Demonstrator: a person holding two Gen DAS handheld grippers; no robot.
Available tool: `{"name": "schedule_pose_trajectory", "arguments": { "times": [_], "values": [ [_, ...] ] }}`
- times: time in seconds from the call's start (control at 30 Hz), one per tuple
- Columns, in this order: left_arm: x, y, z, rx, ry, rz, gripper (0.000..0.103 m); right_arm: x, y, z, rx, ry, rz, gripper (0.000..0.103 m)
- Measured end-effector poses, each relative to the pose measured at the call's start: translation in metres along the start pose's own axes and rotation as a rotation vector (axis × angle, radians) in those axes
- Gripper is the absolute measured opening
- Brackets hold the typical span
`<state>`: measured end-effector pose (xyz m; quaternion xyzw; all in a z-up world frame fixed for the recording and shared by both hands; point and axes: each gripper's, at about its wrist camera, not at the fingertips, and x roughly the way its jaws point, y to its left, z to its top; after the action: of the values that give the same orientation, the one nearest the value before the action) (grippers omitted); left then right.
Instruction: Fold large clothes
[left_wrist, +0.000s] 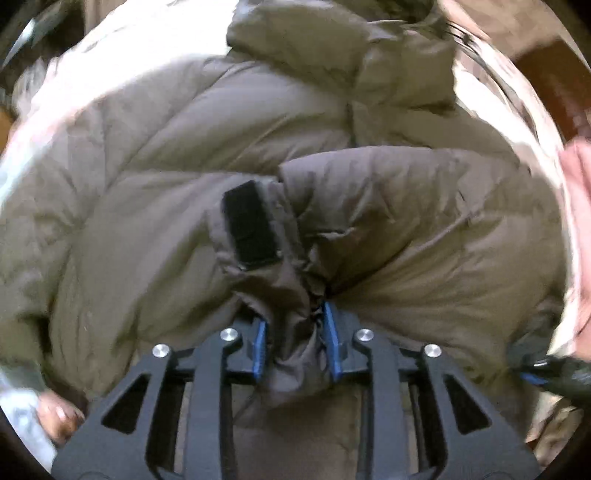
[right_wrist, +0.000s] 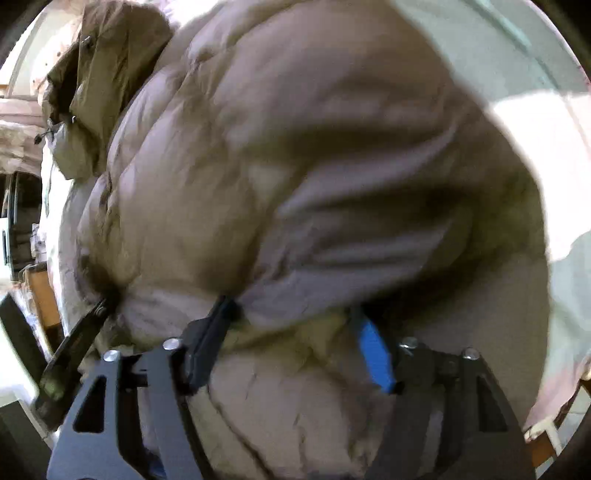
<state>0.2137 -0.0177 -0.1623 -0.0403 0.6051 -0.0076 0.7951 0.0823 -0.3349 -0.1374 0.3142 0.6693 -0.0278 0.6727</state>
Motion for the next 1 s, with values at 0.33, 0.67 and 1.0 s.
{"name": "schedule_pose_trajectory", "arguments": {
  "times": [0.33, 0.67, 1.0],
  "values": [
    [-0.021, 0.005, -0.017, 0.077, -0.017, 0.106, 0.074, 0.001, 0.022, 0.008, -0.119, -0.132, -0.183, 0.088],
    [0.003, -0.004, -0.018, 0.048, 0.029, 0.013, 0.034, -0.027, 0.048, -0.001, -0.183, -0.389, -0.260, 0.086],
    [-0.033, 0.007, -0.015, -0.023, -0.074, -0.110, 0.085, -0.009, 0.037, 0.015, -0.172, -0.270, -0.218, 0.084]
  ]
}}
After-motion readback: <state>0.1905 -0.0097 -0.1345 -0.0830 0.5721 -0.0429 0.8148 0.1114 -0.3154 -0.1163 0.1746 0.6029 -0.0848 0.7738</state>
